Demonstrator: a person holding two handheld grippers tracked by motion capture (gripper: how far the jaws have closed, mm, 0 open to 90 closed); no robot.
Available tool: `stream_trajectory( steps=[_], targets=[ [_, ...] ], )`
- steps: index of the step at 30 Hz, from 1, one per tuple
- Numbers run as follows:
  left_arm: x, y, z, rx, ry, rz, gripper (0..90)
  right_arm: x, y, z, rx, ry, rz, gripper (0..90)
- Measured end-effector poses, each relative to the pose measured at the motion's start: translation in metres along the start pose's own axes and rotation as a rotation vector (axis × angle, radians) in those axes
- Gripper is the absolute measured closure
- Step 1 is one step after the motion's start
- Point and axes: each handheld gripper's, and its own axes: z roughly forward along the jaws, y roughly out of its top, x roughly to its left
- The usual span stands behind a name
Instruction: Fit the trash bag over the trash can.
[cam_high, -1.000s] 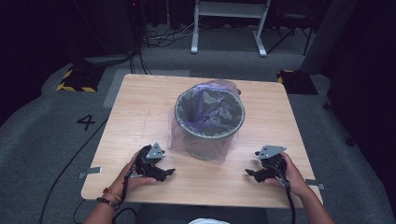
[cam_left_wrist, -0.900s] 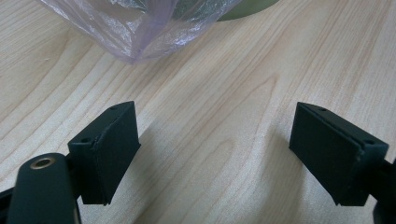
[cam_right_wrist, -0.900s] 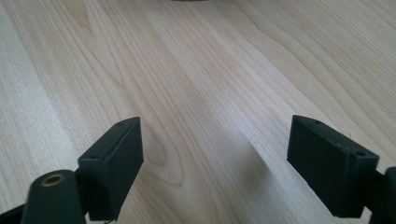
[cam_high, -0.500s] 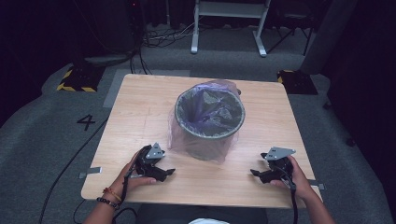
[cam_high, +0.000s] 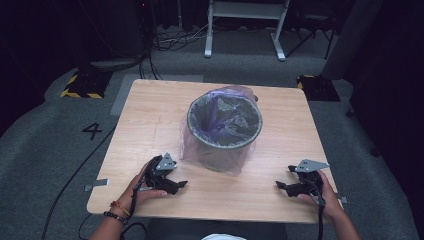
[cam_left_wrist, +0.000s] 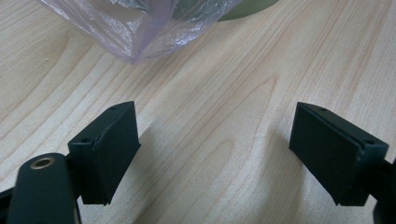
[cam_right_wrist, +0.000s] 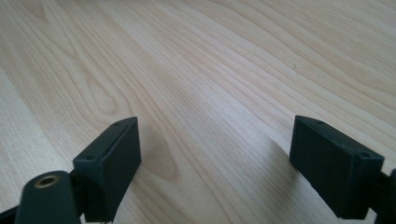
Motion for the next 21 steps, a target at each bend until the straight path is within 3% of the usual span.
stream_trajectory(
  steps=[4,8,10,14,21],
  targets=[
    [0.000,0.000,0.000,0.000,0.000,0.000,15.5,-0.004,-0.006,-0.002,-0.022,-0.014,0.036,15.3],
    [0.000,0.000,0.000,0.001,0.000,-0.003,15.5,-0.010,-0.010,-0.006,-0.026,-0.083,0.076,15.1],
    [0.000,0.000,0.000,0.001,0.000,-0.002,15.6,-0.015,-0.012,-0.007,-0.021,-0.086,0.110,15.1],
    [0.000,0.000,0.000,0.000,0.000,-0.002,15.5,-0.022,-0.017,-0.013,-0.019,-0.135,0.157,15.0],
    [0.000,0.000,0.000,0.000,0.000,-0.001,15.4,-0.031,-0.023,-0.018,-0.021,-0.189,0.211,15.1]
  ],
)
